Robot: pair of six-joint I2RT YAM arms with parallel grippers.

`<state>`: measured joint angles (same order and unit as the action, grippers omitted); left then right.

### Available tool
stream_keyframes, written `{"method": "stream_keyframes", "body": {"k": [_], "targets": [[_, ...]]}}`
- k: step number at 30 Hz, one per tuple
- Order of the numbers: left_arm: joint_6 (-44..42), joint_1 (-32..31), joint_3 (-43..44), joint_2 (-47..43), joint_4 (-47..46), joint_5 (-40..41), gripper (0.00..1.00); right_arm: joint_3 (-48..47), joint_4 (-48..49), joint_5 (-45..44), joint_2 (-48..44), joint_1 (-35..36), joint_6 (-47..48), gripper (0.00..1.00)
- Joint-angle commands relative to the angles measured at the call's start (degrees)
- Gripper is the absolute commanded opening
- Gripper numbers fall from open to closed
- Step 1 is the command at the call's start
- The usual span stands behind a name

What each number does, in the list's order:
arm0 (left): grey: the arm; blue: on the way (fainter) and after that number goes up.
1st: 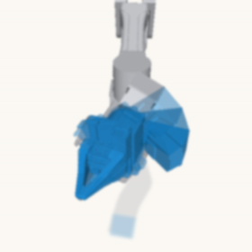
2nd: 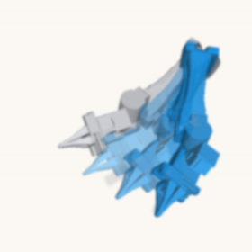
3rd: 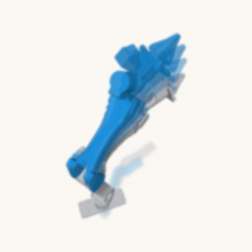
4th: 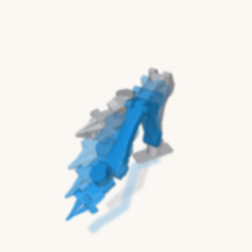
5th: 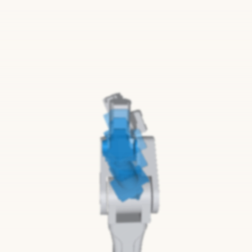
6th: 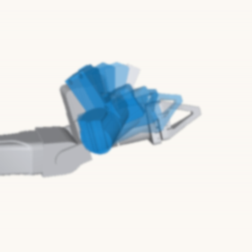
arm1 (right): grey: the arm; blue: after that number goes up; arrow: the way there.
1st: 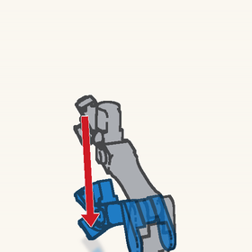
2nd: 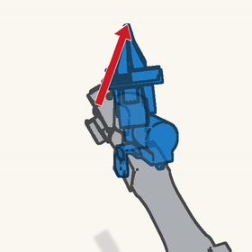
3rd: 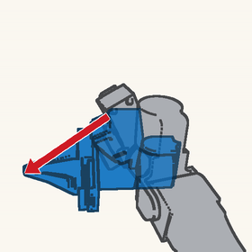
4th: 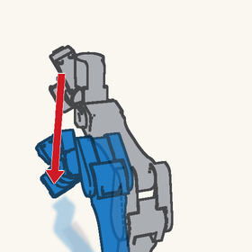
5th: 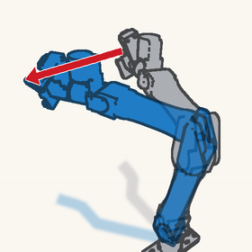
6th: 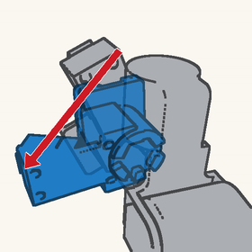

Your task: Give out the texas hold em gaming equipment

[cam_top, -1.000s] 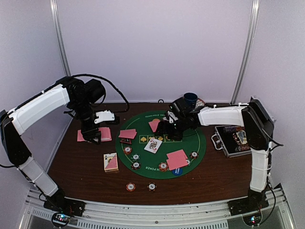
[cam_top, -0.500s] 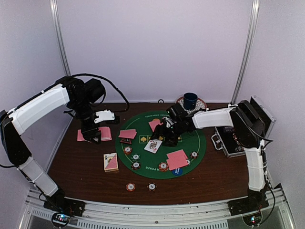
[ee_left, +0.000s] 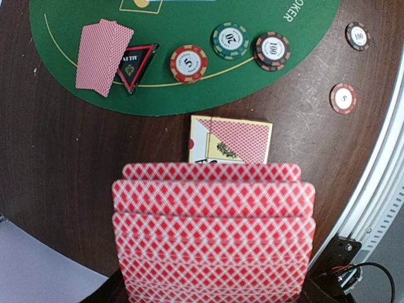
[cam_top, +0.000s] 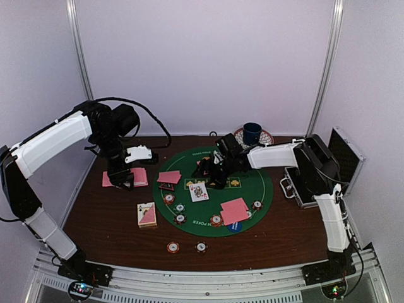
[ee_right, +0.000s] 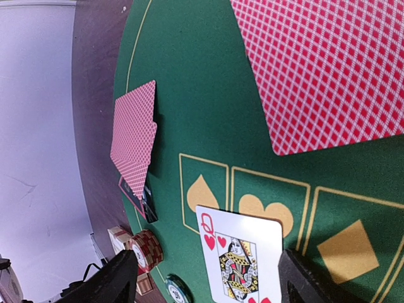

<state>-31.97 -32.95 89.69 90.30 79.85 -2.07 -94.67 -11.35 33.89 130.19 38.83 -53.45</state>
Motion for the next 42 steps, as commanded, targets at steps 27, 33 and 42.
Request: {"method": "stream_keyframes", "body": {"k": [27, 33, 42], "targets": [[0.3, -0.2, 2.7, -0.5, 1.2, 0.1, 0.0, -2.7, -29.4, -35.3, -1.8, 14.1, 28.0, 0.58], [0.4, -0.2, 2.9, -0.4, 1.1, 0.2, 0.0, -6.5, -29.3, -36.8, 1.0, 14.2, 27.4, 0.52], [0.4, -0.2, 2.6, -0.6, 1.2, 0.2, 0.0, -15.1, -30.8, -37.4, 4.9, 14.1, 25.5, 0.45]]}}
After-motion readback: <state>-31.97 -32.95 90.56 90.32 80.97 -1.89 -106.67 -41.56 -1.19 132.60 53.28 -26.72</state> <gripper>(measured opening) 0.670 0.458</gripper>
